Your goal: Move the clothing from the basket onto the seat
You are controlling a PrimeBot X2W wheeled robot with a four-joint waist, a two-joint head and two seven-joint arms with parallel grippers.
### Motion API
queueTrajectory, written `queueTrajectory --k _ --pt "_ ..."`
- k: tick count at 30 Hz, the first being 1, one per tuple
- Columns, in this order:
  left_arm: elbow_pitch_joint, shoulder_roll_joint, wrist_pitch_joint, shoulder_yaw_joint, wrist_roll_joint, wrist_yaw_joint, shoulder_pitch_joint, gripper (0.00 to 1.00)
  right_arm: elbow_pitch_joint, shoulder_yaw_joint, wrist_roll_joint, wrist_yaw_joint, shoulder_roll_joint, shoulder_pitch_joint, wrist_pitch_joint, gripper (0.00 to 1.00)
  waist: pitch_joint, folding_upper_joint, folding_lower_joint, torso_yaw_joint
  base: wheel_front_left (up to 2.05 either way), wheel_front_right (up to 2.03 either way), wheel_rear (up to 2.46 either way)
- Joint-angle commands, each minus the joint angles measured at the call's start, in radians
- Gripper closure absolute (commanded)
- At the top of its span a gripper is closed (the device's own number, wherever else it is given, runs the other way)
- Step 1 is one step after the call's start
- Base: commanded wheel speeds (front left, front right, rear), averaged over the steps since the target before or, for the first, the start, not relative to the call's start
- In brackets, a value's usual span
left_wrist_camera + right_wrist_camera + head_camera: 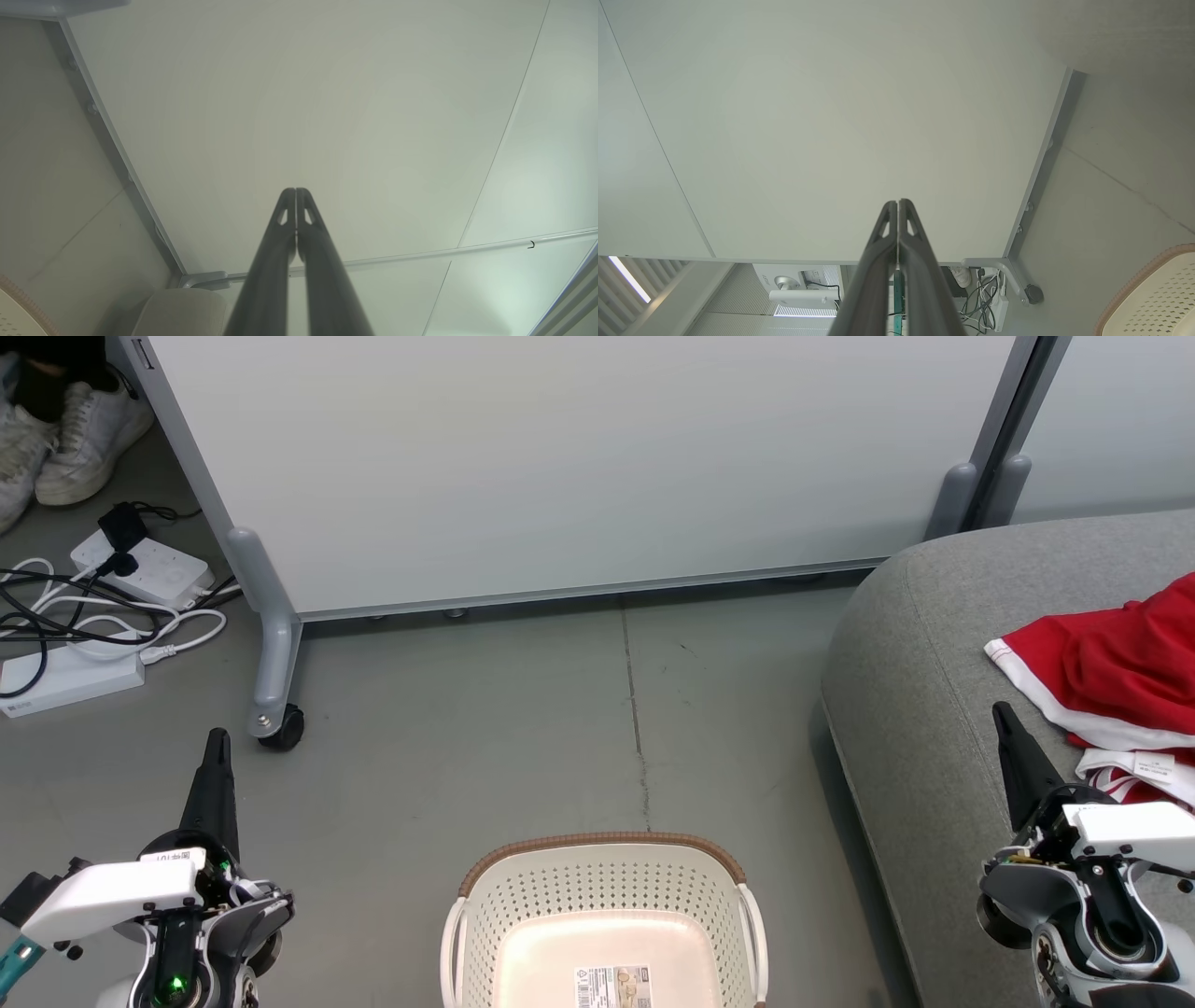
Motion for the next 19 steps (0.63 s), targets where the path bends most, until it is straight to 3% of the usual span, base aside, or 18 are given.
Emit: queueTrajectory --k 1,19 --pt "0.0 0.002 0.0 0.004 0.0 -0.005 -0.016 1.0 0.0 -0.003 0.008 0.003 -0.009 -0.006 0.004 1.0 0.0 0.0 0.0 0.0 0.0 0.0 0.0" --pt "0.0 0.002 0.0 0.004 0.0 -0.005 -0.016 1.0 0.0 -0.002 0.008 0.003 -0.009 -0.006 0.004 1.0 0.0 0.0 0.0 0.0 0.0 0.0 0.0"
